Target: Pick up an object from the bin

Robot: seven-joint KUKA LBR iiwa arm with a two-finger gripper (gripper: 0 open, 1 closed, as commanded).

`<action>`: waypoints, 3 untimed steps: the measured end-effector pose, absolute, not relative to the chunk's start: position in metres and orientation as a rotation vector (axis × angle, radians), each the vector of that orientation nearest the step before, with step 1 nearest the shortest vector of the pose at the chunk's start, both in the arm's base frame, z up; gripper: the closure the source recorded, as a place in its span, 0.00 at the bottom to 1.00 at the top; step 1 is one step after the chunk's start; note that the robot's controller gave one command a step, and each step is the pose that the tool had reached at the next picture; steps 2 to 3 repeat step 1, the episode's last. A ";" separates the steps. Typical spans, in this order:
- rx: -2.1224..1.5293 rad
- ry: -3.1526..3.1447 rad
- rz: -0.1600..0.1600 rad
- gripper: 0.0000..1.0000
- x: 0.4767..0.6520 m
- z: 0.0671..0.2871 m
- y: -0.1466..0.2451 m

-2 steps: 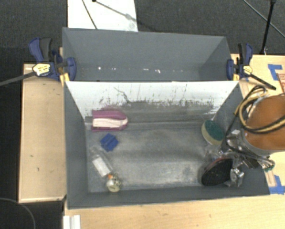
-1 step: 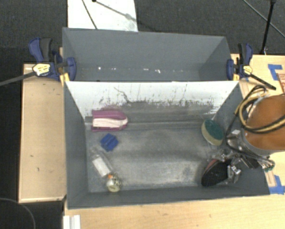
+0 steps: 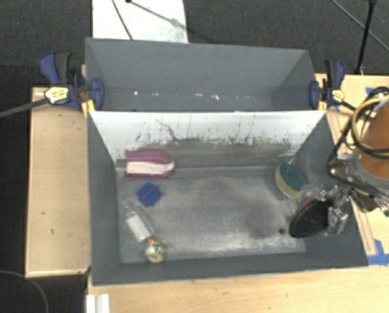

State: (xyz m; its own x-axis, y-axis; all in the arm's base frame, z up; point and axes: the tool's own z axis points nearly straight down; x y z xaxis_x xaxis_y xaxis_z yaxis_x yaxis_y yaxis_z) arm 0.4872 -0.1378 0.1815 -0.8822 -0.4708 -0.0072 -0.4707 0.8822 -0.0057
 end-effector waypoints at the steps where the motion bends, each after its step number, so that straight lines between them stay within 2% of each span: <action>1: -1.151 2.915 -0.006 1.00 0.521 0.264 -0.138; 3: -1.151 2.915 -0.006 1.00 0.521 0.264 -0.138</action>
Offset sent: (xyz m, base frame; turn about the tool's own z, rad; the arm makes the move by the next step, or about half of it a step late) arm 0.0314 -0.0003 0.0804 -0.2647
